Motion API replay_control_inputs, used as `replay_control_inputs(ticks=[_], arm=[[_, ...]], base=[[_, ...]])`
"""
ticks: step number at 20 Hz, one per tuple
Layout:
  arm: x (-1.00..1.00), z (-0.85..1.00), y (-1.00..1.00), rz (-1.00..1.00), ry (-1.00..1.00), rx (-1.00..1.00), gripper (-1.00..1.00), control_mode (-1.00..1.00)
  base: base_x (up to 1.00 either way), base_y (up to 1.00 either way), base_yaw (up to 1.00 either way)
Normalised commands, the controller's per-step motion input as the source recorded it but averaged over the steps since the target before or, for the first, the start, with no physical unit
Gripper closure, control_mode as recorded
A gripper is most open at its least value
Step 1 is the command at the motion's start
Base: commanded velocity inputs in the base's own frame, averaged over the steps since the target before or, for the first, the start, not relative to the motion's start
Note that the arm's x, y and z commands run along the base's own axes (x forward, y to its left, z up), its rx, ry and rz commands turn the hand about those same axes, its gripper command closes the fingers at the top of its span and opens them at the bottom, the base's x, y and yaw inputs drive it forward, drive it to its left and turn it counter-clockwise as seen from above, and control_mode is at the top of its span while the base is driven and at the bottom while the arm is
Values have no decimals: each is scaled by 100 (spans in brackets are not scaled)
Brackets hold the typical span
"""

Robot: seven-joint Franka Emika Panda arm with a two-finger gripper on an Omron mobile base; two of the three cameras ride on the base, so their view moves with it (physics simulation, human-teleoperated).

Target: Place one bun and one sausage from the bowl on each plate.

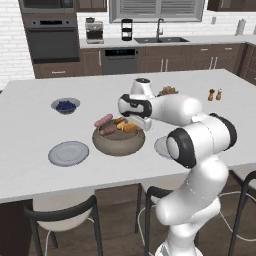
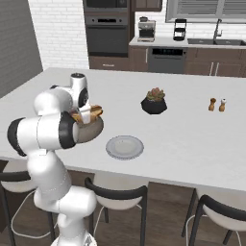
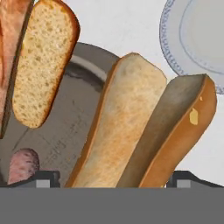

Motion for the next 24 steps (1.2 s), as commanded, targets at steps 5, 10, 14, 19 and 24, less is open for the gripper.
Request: replay_control_inputs(ticks=[5,10,14,19,24], arm=[[-56,4,-100,-16,0,0,100,-100],[-34,0,-100,-13,0,0,100,-100],[-7,0,-100,-8,1,-3,100,-100],[-3,0,-78,5,2,-1,100,-100],[-5,-2,-39,27,9,-3,100,-100]], base=[[0,0,0],[0,0,0],[0,0,0],[0,0,0],[0,0,0]])
